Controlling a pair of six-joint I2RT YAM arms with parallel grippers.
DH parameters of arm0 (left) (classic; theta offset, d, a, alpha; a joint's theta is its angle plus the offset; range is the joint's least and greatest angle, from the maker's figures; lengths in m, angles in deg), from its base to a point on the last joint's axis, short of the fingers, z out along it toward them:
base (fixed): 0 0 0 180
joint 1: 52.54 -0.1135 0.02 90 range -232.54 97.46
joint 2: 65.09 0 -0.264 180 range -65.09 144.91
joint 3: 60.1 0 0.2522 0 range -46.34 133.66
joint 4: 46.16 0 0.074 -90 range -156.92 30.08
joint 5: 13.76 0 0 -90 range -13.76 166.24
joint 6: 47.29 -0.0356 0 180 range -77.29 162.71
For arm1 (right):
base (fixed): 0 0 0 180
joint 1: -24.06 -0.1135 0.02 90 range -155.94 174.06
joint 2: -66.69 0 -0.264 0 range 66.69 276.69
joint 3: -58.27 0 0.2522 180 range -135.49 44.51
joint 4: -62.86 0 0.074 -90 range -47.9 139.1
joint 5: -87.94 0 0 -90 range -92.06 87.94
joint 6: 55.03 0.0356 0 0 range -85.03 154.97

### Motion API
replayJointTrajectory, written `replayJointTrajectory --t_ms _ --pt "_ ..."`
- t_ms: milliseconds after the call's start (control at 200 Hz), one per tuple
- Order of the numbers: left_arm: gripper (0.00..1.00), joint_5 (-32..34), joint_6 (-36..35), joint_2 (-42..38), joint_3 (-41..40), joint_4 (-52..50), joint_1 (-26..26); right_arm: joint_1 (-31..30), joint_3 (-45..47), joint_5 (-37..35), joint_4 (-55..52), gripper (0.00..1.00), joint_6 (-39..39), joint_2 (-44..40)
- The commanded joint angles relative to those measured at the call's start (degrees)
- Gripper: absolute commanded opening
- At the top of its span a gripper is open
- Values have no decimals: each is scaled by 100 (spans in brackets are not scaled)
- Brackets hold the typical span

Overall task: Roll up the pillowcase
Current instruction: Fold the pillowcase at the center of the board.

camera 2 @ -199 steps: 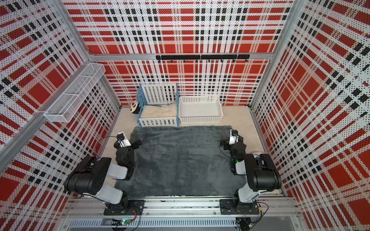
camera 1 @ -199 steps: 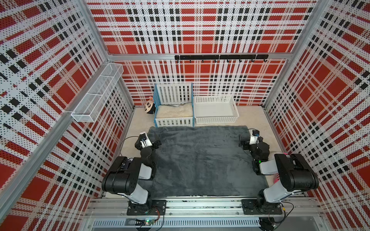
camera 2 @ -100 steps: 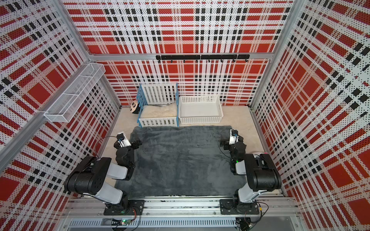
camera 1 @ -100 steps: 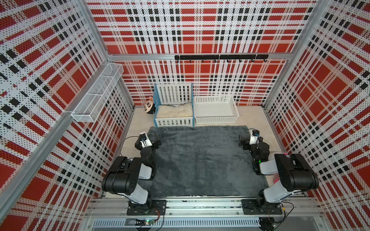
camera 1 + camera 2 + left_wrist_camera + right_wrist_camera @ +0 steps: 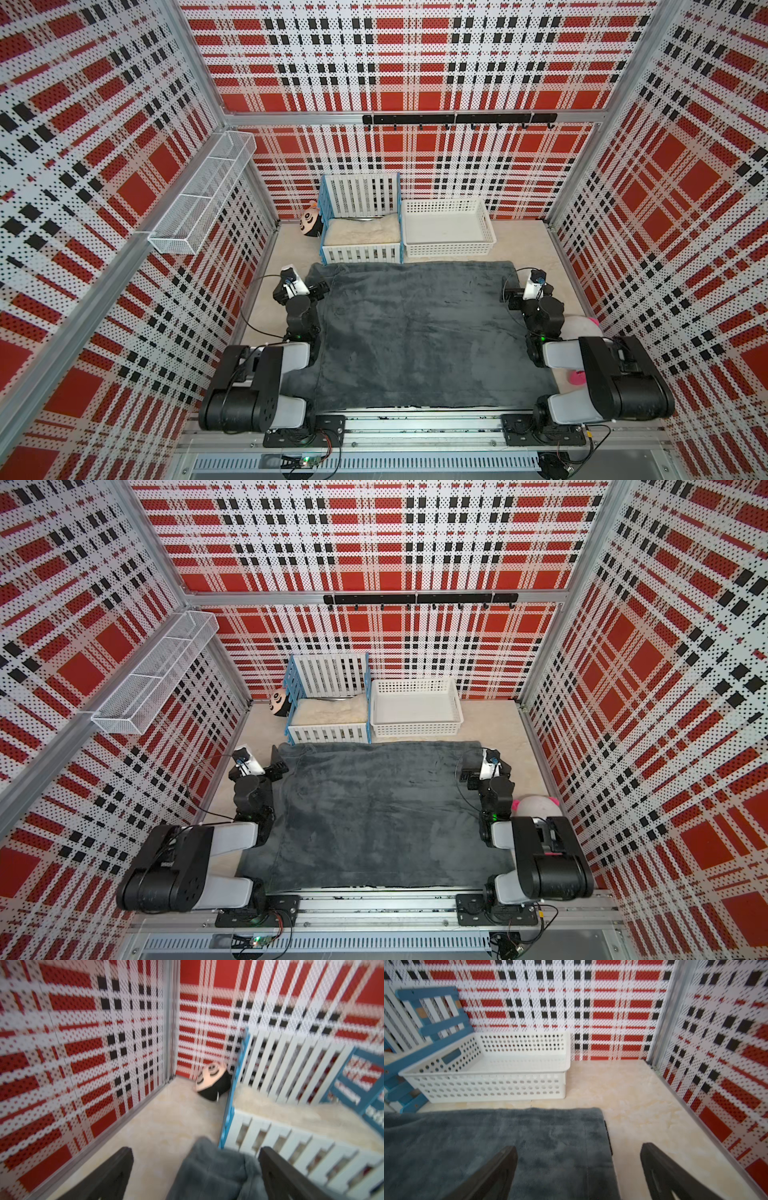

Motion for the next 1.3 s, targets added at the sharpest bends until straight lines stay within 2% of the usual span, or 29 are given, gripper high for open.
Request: replayJointTrajectory --t_ms 0,55,90,180,225,311,331,376,541,606,717,932,1142,1298 --pt "99 249 1178 -444 886 -2400 -239 46 -547 -654 -1494 100 1057 -843" --pt "99 -13 1654 -443 1293 -3180 -449 93 -958 -864 -2356 100 2024 -1070" --pt "99 -524 1868 -365 1469 -3405 -654 121 -1202 -863 -2740 100 2399 -1095" --pt "100 -1617 2387 32 1732 -3470 -1136 270 -1890 -334 -3229 100 2878 -752" --pt "94 -1894 2477 287 1884 -3496 -1283 280 -2146 -334 -3229 100 2878 -573" --pt "84 -2016 2386 816 2287 -3715 -1382 280 -2638 -334 -3299 100 2878 -156" --pt "83 -2004 2322 934 2405 -3793 -1388 276 -2708 478 -3863 100 2827 -80" --pt "82 -2019 2196 1230 2687 -3962 -1386 263 -2862 672 -4002 100 2836 46" --pt "67 -2523 1884 2471 3823 -4427 -1534 118 -3087 746 -4209 100 2724 277" --pt "56 -2812 1817 2997 4310 -4589 -1610 54 -3180 727 -4385 100 2724 341" --pt "51 -3014 1593 3713 5003 -4864 -1610 -21 -3302 658 -4611 100 2488 400" --pt "51 -3076 1281 4652 6014 -5552 -1403 -45 -3477 517 -4929 100 2399 503" --pt "48 -3040 1040 5149 6460 -6000 -1229 -54 -3633 475 -5101 100 2416 714" --pt "46 -3174 939 5147 6375 -6131 -1220 -54 -3696 431 -5124 100 2412 801"
